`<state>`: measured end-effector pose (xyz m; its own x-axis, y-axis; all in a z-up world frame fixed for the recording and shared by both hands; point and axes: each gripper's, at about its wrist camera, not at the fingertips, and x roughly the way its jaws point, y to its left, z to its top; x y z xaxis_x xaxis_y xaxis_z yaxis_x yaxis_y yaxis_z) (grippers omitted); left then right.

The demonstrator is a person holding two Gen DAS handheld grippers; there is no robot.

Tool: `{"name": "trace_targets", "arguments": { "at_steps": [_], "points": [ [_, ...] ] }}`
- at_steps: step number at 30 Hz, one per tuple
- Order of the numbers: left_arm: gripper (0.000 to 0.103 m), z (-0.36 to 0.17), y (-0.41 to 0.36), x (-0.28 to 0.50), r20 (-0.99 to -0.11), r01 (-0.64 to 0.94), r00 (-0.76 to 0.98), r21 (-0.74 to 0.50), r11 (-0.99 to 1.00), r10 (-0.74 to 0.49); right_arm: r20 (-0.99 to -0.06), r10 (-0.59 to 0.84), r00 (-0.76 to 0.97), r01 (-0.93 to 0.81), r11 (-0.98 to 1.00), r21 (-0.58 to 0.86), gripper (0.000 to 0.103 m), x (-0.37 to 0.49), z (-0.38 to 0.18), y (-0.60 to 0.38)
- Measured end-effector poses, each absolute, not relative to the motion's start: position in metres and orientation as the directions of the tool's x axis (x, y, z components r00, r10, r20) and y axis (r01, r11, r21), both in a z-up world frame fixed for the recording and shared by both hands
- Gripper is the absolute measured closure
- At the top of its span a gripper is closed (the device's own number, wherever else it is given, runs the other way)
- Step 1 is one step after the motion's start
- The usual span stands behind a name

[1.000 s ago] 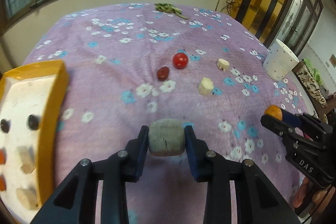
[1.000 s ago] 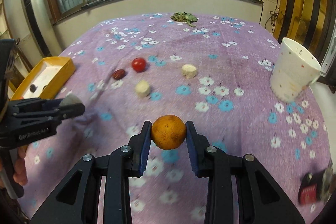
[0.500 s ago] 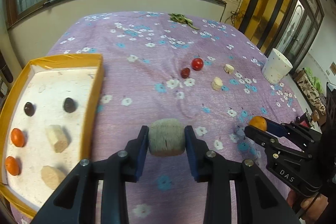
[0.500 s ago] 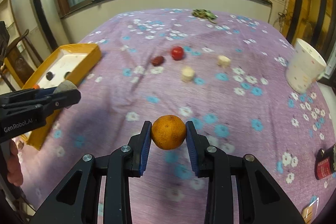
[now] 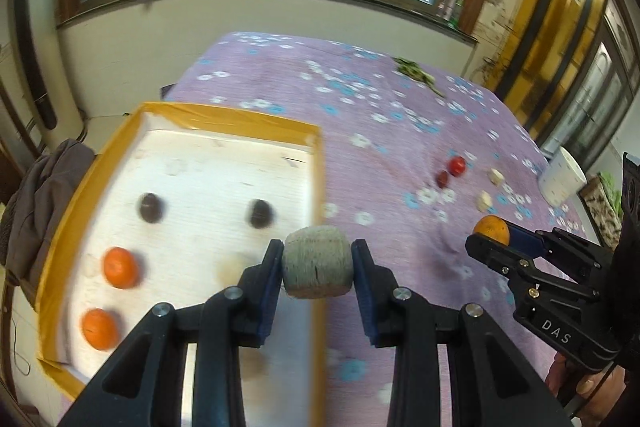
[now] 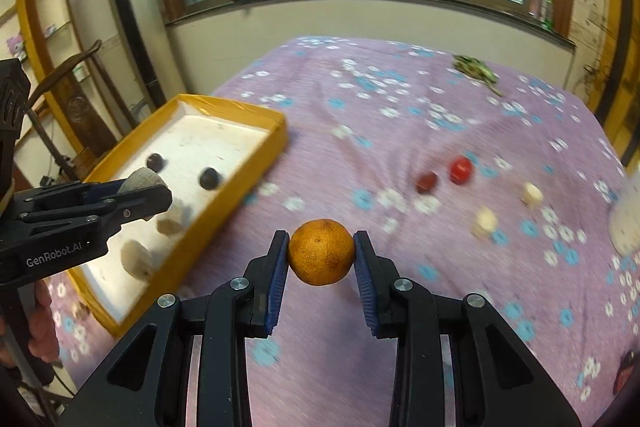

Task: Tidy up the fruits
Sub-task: 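Carry the orange and yam piece with both tools over the tray, then open both tools to drop the orange and yam piece into the tray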

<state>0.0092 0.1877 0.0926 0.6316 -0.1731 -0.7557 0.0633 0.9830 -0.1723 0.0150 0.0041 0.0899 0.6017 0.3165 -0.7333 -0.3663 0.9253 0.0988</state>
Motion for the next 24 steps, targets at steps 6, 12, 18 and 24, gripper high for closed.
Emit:
{"name": "trace_targets", "arguments": {
  "at_steps": [6,12,18,24],
  "points": [
    [0.066,0.095,0.237,0.026,-0.760,-0.009,0.636,-0.179,0.984,-0.133,-0.736,0.360,0.574,-0.422,0.900,0.111,0.072,0.042,0.092,0.050],
    [0.066,0.086,0.272,0.059,-0.785,-0.050,0.613,-0.148,0.988,-0.086,-0.754,0.395,0.524,-0.448,0.881,0.151,0.072,0.079,0.083,0.094],
    [0.066,0.072,0.289,0.103,-0.811,-0.067,0.581,-0.140,0.988,-0.076,-0.790,0.383,0.479,-0.435,0.885,0.166,0.072,0.117,0.062,0.127],
    [0.066,0.050,0.296,0.135,-0.842,-0.086,0.534,-0.136,0.987,-0.070,-0.823,0.345,0.452,-0.421,0.895,0.144,0.072,0.147,0.042,0.146]
  ]
}}
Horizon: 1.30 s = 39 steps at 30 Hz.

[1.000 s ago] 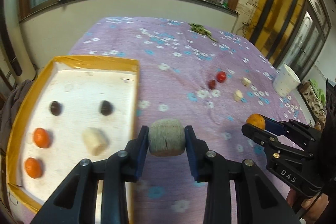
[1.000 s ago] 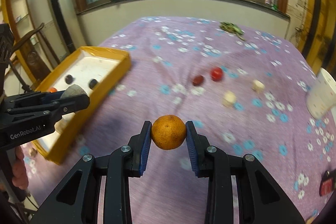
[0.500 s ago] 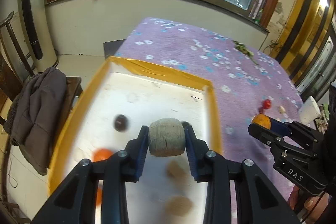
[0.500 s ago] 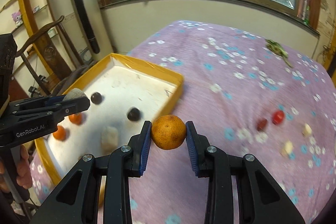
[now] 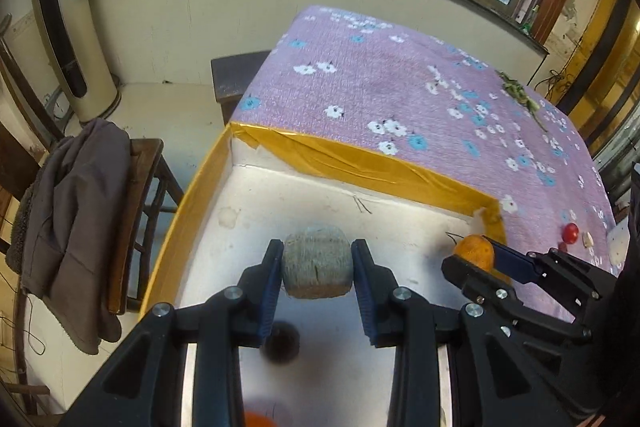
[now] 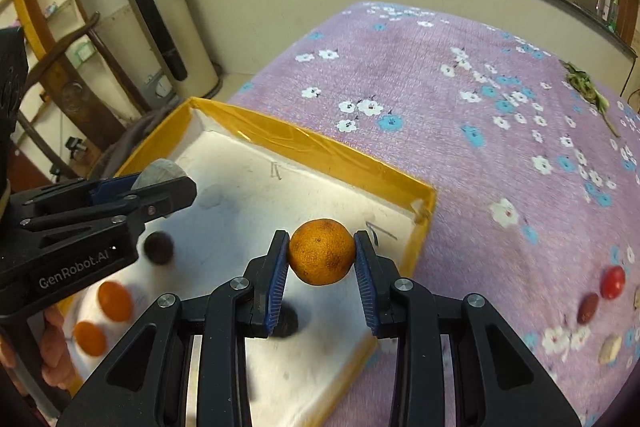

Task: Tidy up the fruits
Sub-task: 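Open both tools to drop the orange and yam piece into the tray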

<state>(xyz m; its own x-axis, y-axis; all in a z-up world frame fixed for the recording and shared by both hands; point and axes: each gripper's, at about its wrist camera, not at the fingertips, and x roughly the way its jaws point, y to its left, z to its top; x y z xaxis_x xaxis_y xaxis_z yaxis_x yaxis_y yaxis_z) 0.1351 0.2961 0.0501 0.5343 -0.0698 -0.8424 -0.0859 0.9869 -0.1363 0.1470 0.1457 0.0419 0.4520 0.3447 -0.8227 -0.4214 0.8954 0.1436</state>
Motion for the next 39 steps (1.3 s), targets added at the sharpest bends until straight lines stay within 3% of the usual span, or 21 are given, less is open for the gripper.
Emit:
{"name": "trace_targets", "arguments": {
  "at_steps": [18,34,39],
  "points": [
    [0.063,0.029,0.303,0.150,-0.865,-0.095,0.497,-0.130,0.987,-0.066,-0.846,0.306,0.436,-0.460,0.884,0.083,0.067,0.153,0.027,0.159],
    [0.026,0.062,0.302,0.080,-0.809,-0.134,0.587,-0.078,0.988,0.016,-0.794,0.371,0.481,-0.416,0.894,0.165,0.062,0.089,0.067,0.104],
    [0.017,0.074,0.279,0.044,-0.782,-0.128,0.623,-0.078,0.989,0.019,-0.786,0.346,0.512,-0.405,0.904,0.134,0.048,0.049,0.071,0.077]
  ]
}}
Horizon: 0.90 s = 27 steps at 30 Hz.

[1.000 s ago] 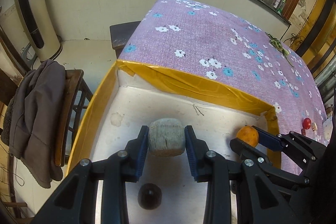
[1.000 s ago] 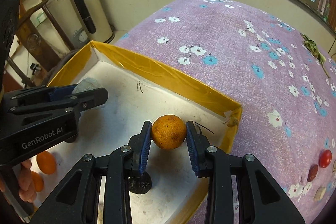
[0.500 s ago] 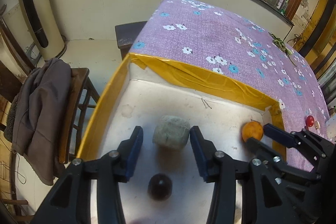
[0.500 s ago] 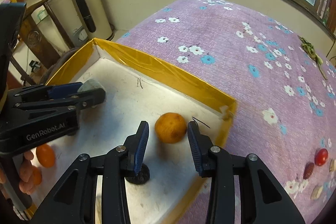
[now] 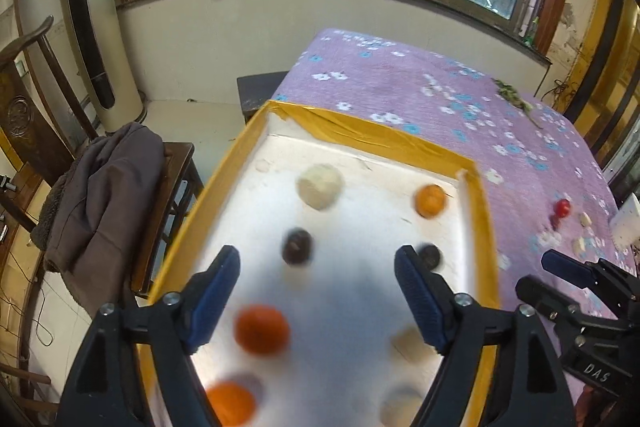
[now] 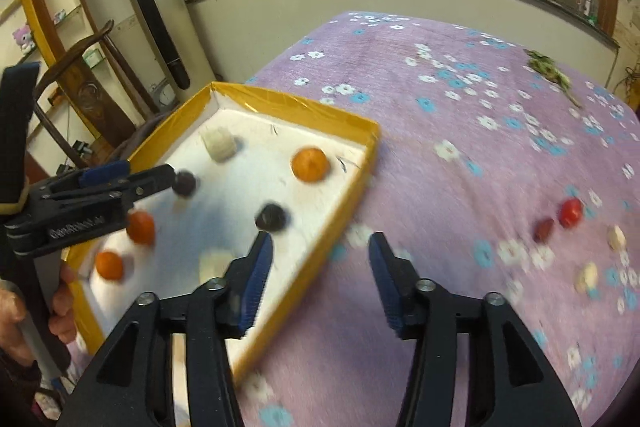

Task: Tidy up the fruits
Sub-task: 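Open both tools to drop the orange and yam piece into the tray, then grasp a pale round yam piece with the right tool while the left tool grasps the red jujube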

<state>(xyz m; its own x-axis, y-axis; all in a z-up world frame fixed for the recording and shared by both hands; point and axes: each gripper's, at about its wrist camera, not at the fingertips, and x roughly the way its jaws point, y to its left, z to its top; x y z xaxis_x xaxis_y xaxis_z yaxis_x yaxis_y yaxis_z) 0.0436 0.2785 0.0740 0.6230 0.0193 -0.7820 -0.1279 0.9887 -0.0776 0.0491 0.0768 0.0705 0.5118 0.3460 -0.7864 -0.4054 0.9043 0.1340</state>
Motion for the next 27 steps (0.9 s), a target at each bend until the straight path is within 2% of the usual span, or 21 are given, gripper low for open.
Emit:
{"name": "trace_targets", "arguments": {
  "at_steps": [1,8,17,27],
  "points": [
    [0.013,0.076,0.273,0.037,-0.777,-0.122,0.630,-0.077,0.990,0.018,-0.788,0.337,0.516,-0.405,0.906,0.122,0.048,0.043,0.070,0.072],
    [0.008,0.088,0.228,0.012,-0.763,-0.073,0.646,-0.099,0.992,-0.029,-0.794,0.292,0.534,-0.378,0.922,0.086,0.048,0.000,0.065,0.024],
    [0.008,0.095,0.162,0.005,-0.758,0.005,0.649,-0.078,0.997,-0.062,-0.781,0.250,0.573,-0.253,0.960,0.122,0.045,-0.019,0.069,-0.061],
    [0.008,0.083,0.103,0.009,-0.786,0.067,0.612,-0.055,0.996,-0.085,-0.774,0.203,0.600,-0.137,0.979,0.150,0.045,0.002,0.068,-0.141]
  ]
}}
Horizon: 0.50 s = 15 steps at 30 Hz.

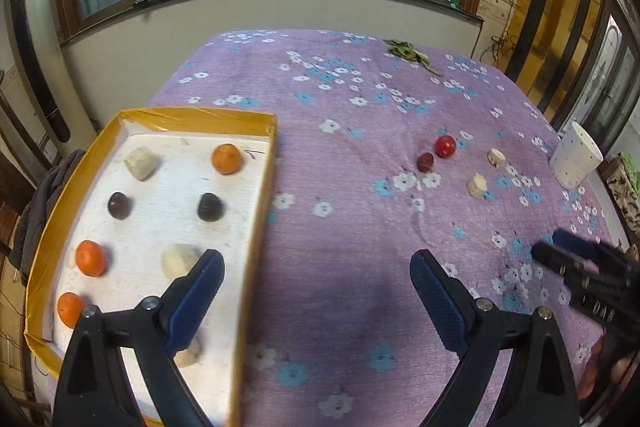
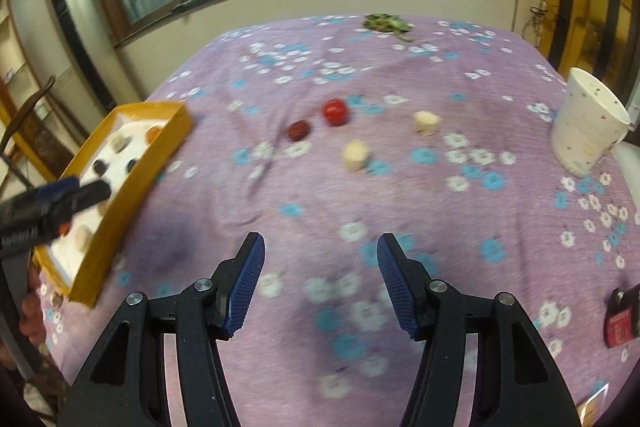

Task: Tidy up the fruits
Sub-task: 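Grasp a pale round yam piece with the right tool while the left tool grasps the red jujube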

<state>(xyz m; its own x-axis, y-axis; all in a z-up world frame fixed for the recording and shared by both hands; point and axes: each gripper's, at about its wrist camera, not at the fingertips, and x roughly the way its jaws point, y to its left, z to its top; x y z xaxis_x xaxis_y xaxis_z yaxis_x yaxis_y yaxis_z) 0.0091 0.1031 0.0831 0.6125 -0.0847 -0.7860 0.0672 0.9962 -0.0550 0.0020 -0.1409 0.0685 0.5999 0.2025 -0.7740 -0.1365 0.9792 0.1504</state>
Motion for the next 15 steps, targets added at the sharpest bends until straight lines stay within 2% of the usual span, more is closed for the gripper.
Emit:
{"name": "trace_targets", "arguments": {
  "at_steps": [15],
  "points": [
    [0.008,0.068,0.051,0.038,-0.824,0.101,0.563,-0.018,0.995,-0.071,-0.795,0.152,0.587,-0.059,0.988,0.146,0.045,0.130,0.032,-0.214]
  ]
}}
